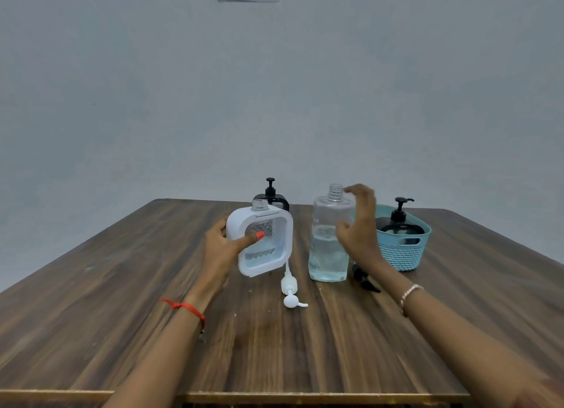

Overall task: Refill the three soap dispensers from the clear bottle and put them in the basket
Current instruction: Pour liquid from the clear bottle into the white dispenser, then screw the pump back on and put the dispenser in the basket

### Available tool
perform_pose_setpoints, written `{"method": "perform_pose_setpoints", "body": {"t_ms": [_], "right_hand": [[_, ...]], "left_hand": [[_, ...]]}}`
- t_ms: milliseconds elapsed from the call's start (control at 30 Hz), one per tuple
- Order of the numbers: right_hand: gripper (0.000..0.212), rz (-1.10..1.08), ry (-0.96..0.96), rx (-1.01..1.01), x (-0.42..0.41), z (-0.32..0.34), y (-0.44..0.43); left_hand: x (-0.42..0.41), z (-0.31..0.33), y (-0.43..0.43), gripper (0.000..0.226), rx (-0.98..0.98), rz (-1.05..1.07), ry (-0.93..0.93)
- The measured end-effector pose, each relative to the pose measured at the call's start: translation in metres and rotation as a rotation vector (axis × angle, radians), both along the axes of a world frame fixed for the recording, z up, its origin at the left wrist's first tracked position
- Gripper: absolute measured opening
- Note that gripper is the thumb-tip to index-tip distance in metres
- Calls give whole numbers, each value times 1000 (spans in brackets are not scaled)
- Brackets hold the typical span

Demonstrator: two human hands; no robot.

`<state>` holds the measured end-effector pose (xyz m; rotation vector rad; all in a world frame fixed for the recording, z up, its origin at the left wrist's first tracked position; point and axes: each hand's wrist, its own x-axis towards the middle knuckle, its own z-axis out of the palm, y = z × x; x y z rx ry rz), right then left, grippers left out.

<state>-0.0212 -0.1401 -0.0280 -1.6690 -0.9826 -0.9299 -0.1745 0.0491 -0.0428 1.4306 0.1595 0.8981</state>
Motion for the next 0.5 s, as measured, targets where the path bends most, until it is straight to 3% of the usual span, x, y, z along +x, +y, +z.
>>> {"method": "perform_pose_setpoints", "body": {"t_ms": [67,100,167,233,400,500], "right_hand": [[47,31,-264,-353,-10,-16,5],[46,68,-300,-560,-14,-25,8],[59,149,-225,-921,-19,-42,13],[65,158,-181,-1119,-21,-55,21],[39,169,-202,-1138,-24,-59,30],[25,256,96,-807,-30,-36,18]], "left_hand": [[-2,0,3,37,-2,5,2],[-3,1,4,37,-4,7,2],[-5,1,5,37,-13,14,0],[-6,2,3,38,-13,25,3],[-8,3,1,38,-12,29,9],[-9,2,1,39,-11,19,7]]}}
